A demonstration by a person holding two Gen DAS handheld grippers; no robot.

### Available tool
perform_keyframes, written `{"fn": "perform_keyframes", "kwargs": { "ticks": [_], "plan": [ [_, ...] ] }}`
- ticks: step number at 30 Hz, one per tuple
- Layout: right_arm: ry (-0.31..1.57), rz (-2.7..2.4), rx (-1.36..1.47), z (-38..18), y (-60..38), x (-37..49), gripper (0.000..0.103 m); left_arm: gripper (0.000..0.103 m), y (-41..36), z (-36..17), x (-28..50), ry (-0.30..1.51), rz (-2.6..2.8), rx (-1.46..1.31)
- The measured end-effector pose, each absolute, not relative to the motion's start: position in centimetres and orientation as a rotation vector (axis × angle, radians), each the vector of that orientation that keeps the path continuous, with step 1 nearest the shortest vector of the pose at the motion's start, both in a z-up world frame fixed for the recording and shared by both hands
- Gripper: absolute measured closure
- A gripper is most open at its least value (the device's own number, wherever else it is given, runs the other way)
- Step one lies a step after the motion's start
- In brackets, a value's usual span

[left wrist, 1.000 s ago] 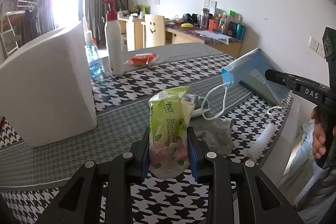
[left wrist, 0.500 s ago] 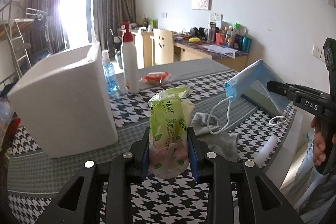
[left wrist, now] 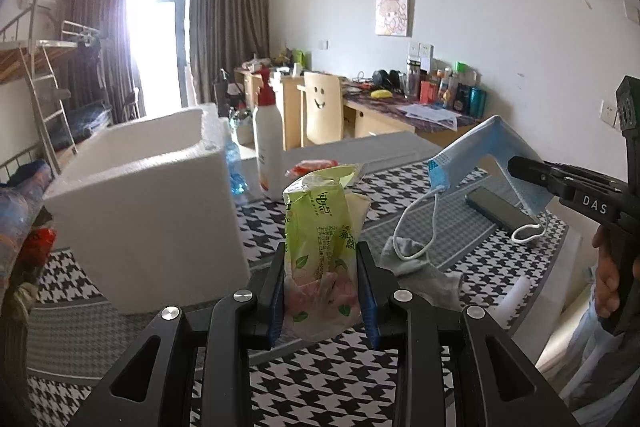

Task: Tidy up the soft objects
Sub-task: 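Lift the blue mask with the right tool while the left tool lifts the green packet, then drop the green packet into the foam box with the left tool while the right tool carries the mask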

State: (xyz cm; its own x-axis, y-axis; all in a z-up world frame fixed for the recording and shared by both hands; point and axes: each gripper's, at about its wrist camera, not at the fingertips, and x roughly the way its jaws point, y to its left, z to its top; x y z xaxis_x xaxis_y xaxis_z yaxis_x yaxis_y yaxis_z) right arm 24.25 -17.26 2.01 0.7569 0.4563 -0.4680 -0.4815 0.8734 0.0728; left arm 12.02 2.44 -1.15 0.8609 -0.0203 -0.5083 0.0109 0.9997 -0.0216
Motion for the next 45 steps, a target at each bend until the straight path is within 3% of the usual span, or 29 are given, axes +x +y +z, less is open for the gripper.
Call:
{"fn": "perform_keyframes", "kwargs": {
  "ticks": [45],
  "plan": [
    [0.438, 0.613, -0.060, 5.9, -12.1, 26.4, 0.087, 0.070, 5.0, 4.7, 15.0, 0.403, 0.047, 0.013]
  ]
}}
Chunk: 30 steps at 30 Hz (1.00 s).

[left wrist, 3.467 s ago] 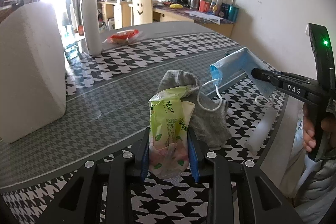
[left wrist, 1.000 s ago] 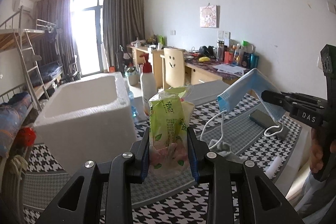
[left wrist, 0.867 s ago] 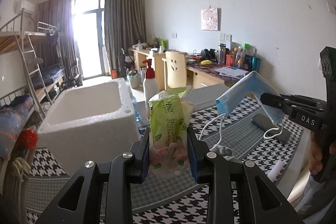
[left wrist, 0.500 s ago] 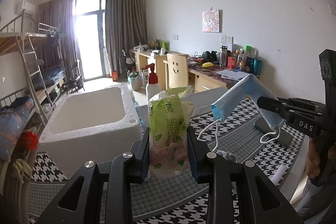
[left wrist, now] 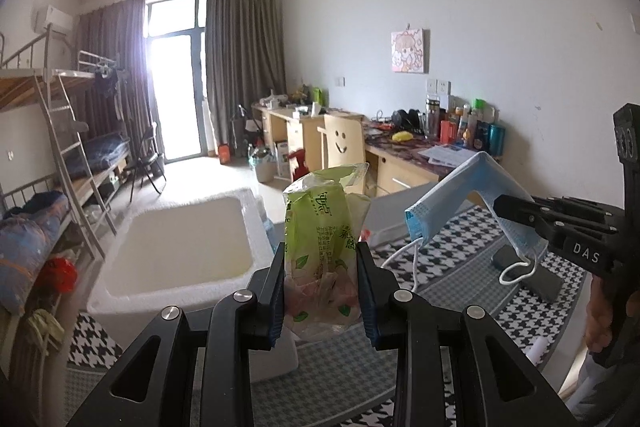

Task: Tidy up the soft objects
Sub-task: 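Drop the green packet into the foam box with the left tool while the right tool carries the mask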

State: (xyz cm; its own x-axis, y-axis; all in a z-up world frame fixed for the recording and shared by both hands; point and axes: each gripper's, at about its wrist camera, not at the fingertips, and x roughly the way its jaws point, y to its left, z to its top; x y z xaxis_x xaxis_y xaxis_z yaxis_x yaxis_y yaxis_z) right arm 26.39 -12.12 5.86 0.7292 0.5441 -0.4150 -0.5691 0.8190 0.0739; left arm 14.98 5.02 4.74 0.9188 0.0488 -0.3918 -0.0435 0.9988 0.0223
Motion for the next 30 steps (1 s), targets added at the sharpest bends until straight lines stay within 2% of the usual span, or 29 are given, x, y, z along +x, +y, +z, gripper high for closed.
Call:
{"fn": "perform_keyframes", "kwargs": {
  "ticks": [30],
  "plan": [
    [0.367, 0.687, -0.084, 9.8, -8.6, 27.1, 0.087, 0.070, 8.1, 7.6, 15.9, 0.342, 0.195, -0.013]
  ]
}}
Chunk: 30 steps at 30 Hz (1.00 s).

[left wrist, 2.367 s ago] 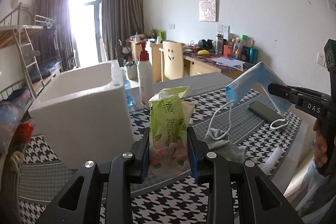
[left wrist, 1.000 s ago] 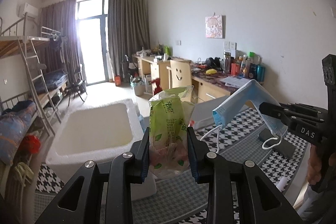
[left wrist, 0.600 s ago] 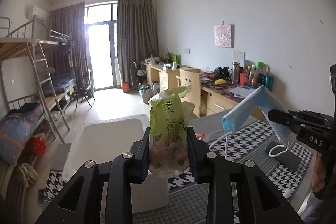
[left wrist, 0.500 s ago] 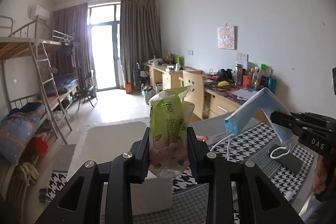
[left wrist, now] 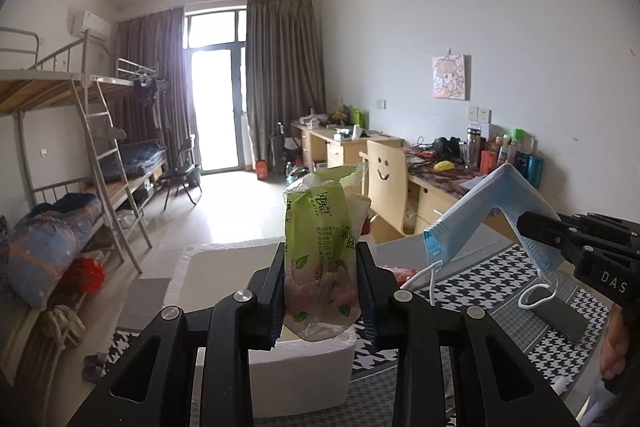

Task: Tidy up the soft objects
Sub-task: 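Drop the green packet into the foam box with the left tool while the right tool carries the mask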

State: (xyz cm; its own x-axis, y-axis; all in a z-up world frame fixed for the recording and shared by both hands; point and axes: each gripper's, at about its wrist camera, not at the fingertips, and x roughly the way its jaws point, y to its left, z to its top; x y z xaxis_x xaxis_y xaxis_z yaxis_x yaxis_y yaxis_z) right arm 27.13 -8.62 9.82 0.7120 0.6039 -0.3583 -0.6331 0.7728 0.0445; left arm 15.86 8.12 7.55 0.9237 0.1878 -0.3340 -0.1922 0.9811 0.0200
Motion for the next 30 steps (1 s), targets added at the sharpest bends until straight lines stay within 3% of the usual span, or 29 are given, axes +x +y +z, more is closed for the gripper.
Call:
{"fn": "perform_keyframes", "kwargs": {
  "ticks": [30],
  "plan": [
    [0.392, 0.780, -0.155, 10.8, -1.3, 29.0, 0.087, 0.068, 14.5, 5.7, 19.3, 0.446, 0.353, -0.065]
  ]
}}
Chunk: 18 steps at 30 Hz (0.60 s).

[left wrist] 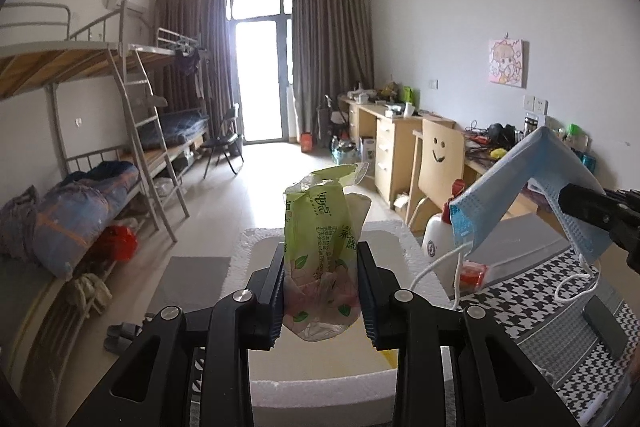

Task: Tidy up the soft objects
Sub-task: 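Drop the green packet into the foam box with the left tool while the right tool carries the mask, then lower the blue mask into the foam box and open the right tool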

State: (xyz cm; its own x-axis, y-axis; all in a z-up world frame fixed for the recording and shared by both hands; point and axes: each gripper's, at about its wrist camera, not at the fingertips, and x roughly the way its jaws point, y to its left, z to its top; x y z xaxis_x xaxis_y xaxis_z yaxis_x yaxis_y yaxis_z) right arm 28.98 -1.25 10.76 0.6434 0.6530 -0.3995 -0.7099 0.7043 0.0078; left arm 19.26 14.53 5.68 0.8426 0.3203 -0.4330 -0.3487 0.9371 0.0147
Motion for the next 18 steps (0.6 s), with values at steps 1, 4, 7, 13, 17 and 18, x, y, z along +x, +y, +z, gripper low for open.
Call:
{"fn": "perform_keyframes", "kwargs": {
  "ticks": [1, 4, 7, 13, 17, 18],
  "plan": [
    [0.396, 0.779, -0.156, 10.8, -1.1, 29.1, 0.087, 0.063, 14.7, 5.5, 19.4, 0.456, 0.356, -0.068],
    [0.404, 0.774, -0.155, 10.7, -0.8, 29.3, 0.087, 0.038, 15.1, 5.0, 19.8, 0.475, 0.384, -0.072],
    [0.414, 0.764, -0.155, 10.7, -0.7, 29.4, 0.087, 0.025, 15.6, 5.0, 19.7, 0.471, 0.395, -0.083],
    [0.415, 0.762, -0.154, 10.7, -0.4, 29.4, 0.087, 0.006, 15.9, 5.7, 18.3, 0.430, 0.418, -0.098],
    [0.419, 0.773, -0.157, 10.8, 0.2, 29.4, 0.087, 0.001, 16.3, 6.1, 17.3, 0.406, 0.458, -0.107],
    [0.418, 0.777, -0.161, 10.8, 0.4, 29.3, 0.087, 0.001, 16.5, 6.1, 17.1, 0.399, 0.466, -0.111]
  ]
}}
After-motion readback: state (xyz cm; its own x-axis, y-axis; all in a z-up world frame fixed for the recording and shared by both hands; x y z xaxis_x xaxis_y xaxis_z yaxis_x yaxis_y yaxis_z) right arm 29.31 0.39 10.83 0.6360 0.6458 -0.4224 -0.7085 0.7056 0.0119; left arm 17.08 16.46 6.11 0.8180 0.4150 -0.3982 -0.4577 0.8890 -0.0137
